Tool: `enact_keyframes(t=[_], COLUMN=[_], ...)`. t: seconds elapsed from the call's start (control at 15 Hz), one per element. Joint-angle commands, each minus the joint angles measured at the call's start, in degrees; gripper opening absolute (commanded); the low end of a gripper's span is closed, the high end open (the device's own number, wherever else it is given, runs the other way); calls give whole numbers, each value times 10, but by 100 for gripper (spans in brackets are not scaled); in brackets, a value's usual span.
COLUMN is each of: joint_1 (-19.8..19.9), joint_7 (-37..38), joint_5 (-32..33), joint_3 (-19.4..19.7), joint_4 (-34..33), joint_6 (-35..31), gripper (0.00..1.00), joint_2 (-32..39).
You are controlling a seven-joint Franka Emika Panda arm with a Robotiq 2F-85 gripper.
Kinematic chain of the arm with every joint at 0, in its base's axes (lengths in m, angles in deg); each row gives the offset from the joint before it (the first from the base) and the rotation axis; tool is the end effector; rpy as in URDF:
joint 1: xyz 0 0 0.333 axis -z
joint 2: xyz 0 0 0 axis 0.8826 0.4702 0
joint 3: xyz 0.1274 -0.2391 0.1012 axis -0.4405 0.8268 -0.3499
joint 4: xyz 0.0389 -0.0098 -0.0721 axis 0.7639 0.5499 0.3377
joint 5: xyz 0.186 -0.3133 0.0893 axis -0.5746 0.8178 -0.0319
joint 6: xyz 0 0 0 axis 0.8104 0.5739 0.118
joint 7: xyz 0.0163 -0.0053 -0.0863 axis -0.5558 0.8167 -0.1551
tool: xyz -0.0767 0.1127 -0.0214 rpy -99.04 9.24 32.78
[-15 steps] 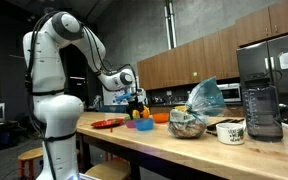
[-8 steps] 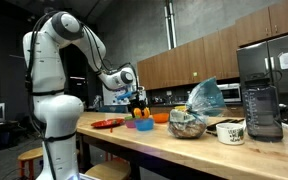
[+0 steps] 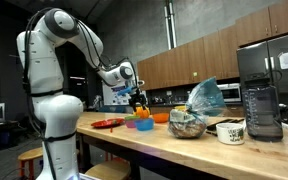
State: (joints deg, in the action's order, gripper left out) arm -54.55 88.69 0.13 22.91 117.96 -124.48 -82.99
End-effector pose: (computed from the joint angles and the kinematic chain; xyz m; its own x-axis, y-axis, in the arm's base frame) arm 0.4593 -0.0845 0.3701 0.9528 -0.2608 0.1554 -0.2831 -0.9481 0.1449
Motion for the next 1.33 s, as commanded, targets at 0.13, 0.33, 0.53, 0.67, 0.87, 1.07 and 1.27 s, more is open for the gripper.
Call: enact_keyframes(t=[0.13,0.33,0.53,0.67,0.87,1.07,1.27], joint_1=[29,42,54,59,61,58,54], joint_7=[59,105,162,204,267,336,381], joint_5=[22,18,22,20,18,23,10], joint_3=[7,11,16,20,29,38,48], joint_4=[-22,-28,-36,-44,-57,-65,-75], joint_6=[1,-1,-6,-6,-4,-7,-7], gripper=[100,100,100,100,100,100,100], joint_2=[10,24,41,56,77,94,108])
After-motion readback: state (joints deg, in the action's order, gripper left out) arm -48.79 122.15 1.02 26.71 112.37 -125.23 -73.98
